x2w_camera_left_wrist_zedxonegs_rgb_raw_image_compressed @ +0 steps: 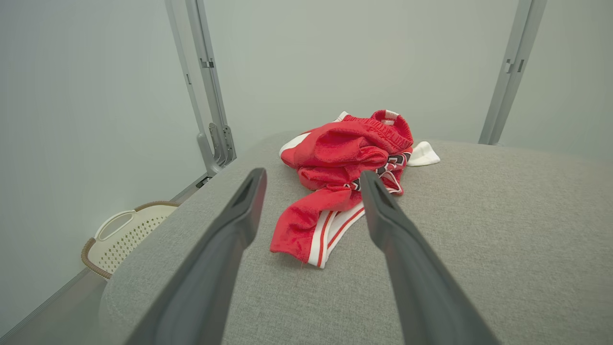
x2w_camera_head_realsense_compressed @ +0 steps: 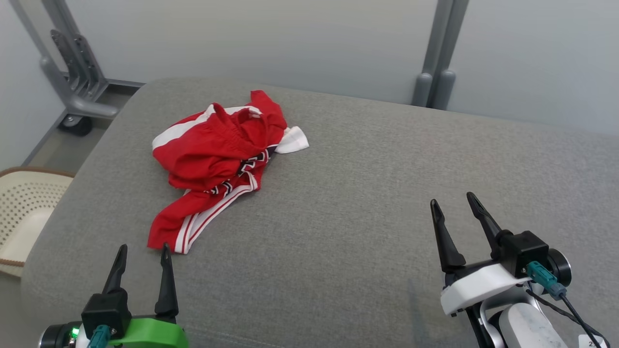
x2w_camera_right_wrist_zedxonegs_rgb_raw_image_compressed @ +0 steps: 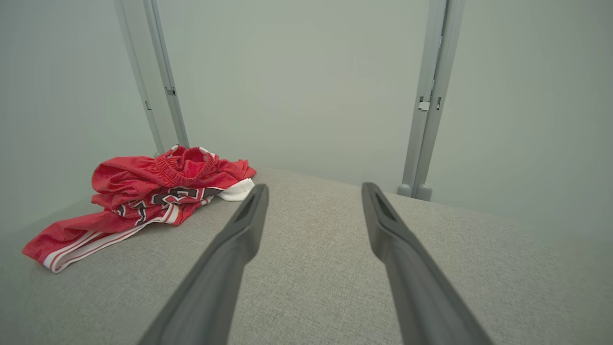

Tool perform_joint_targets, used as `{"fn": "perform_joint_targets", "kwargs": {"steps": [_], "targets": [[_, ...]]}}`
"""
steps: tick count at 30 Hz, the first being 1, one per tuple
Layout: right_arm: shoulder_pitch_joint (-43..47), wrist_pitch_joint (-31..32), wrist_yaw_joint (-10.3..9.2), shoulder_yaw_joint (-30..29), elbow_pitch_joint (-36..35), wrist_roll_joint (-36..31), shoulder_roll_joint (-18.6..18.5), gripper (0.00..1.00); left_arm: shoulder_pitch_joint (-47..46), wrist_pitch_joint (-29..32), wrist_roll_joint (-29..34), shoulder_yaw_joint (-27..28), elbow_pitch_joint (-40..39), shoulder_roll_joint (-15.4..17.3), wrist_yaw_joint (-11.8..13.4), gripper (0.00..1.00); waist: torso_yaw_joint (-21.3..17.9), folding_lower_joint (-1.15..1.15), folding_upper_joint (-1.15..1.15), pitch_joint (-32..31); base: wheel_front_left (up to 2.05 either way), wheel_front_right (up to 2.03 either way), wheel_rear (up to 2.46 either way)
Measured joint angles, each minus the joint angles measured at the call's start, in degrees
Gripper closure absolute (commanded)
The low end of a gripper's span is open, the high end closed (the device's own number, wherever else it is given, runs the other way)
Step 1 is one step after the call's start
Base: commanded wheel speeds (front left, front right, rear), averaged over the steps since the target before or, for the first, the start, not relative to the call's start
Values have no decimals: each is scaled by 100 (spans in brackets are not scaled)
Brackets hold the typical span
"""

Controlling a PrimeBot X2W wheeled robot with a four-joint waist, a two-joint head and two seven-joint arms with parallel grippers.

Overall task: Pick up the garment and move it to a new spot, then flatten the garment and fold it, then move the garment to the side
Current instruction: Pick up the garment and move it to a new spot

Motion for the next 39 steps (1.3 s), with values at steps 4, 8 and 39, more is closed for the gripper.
{"fn": "perform_joint_targets", "kwargs": {"steps": [4,8,39], "targets": [[0,0,0,33,9,0,10,0,-1,-1,0,57,7,-1,0,0,296,0,0,-29,0,0,0],[-1,0,8,142,41,0,37,0,2,-1,-1,171,3,1,1,0,492,0,0,-62,0,0,0],[-642,0,180,276,8,-229,-54,0,-2232,549,383,-118,1046,264,-243,0,-75,0,0,705,0,0,0]]}}
